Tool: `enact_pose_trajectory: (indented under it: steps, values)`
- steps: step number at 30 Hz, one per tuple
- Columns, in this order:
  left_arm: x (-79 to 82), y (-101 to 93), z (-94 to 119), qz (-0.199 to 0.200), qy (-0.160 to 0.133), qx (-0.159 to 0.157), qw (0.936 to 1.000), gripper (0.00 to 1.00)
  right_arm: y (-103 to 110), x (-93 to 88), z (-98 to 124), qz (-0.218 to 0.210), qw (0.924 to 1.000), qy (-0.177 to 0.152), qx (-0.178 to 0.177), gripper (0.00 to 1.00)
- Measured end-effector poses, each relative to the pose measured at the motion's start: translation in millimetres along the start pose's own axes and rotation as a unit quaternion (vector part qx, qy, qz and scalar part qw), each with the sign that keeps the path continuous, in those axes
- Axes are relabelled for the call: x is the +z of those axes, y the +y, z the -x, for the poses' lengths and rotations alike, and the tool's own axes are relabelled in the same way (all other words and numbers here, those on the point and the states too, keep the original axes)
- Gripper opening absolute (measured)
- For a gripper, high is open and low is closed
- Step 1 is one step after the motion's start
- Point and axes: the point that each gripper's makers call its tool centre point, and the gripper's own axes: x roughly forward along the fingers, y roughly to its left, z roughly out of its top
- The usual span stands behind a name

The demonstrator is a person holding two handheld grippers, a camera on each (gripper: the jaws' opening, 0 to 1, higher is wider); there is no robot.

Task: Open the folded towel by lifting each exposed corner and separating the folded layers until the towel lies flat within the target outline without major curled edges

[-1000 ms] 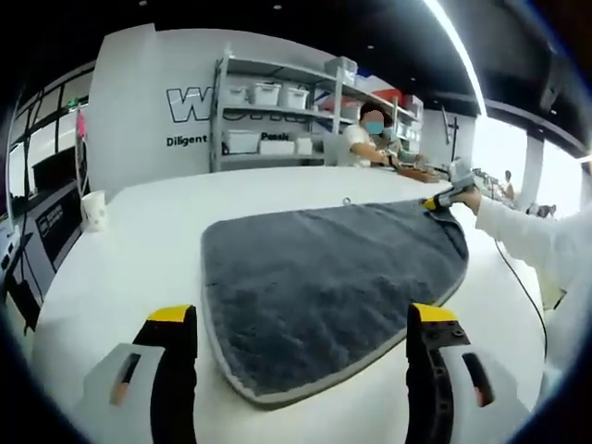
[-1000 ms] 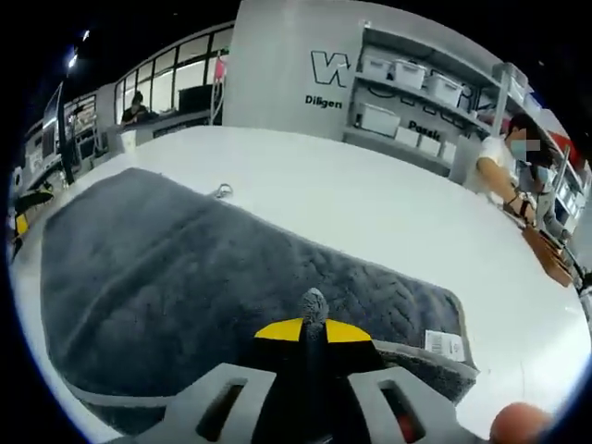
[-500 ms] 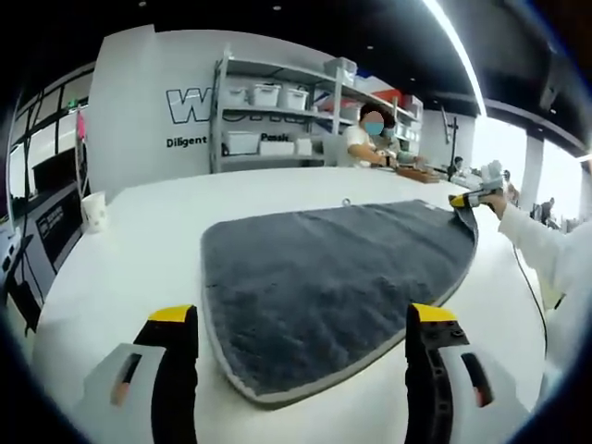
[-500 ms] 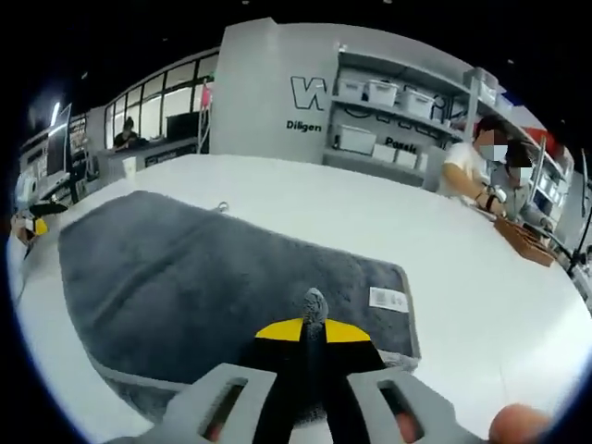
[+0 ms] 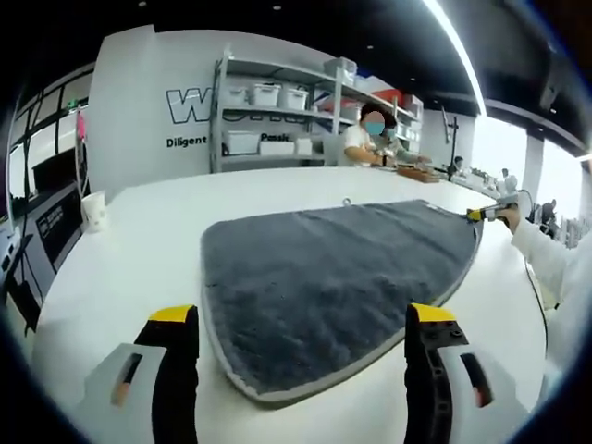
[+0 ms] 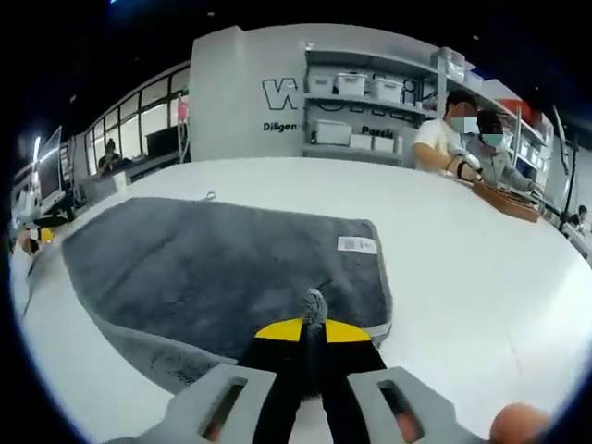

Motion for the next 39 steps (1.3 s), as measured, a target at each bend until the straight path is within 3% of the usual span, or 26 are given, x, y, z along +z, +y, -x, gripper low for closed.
enact_pose_trajectory:
  steps: [6,12,15,18,23,27,33,39]
  values:
    - [-3.7,-1.3,-1.9,0.003,0.004,0.000,1.0000,0.92,-2.4,-1.0,5.1,-0.013,0.9998,-0.014,0.008,0.05]
    - [-5.5,-1.0,-3.3,0.003,0.007,0.004,1.0000,0.96,-7.6,10.3,30.2,-0.041,0.9980,-0.047,0.001,0.40]
    - [-6.0,-0.9,-3.5,0.003,0.008,0.005,1.0000,0.97,-15.7,16.7,44.4,-0.045,0.9970,-0.063,-0.003,0.53]
    - [-6.6,-1.4,-3.4,0.005,0.008,0.005,0.9999,0.99,-10.0,18.0,59.3,-0.042,0.9965,-0.072,-0.005,0.65]
    - [-4.3,-1.6,-1.5,0.004,0.006,-0.001,1.0000,0.99,10.7,12.1,73.9,-0.030,0.9975,-0.063,0.011,0.83]
    - [-2.8,-0.5,0.9,0.000,0.006,0.000,1.0000,0.99,21.1,-0.2,78.5,0.032,0.9990,-0.033,0.001,0.95]
    - [-2.8,-4.4,1.3,-0.002,0.005,-0.001,1.0000,0.99,30.6,7.3,72.1,0.062,0.9977,-0.024,0.008,1.00]
    - [-4.8,-4.8,0.5,-0.001,0.008,-0.001,1.0000,0.99,35.3,30.1,45.0,0.052,0.9972,-0.029,0.045,0.99]
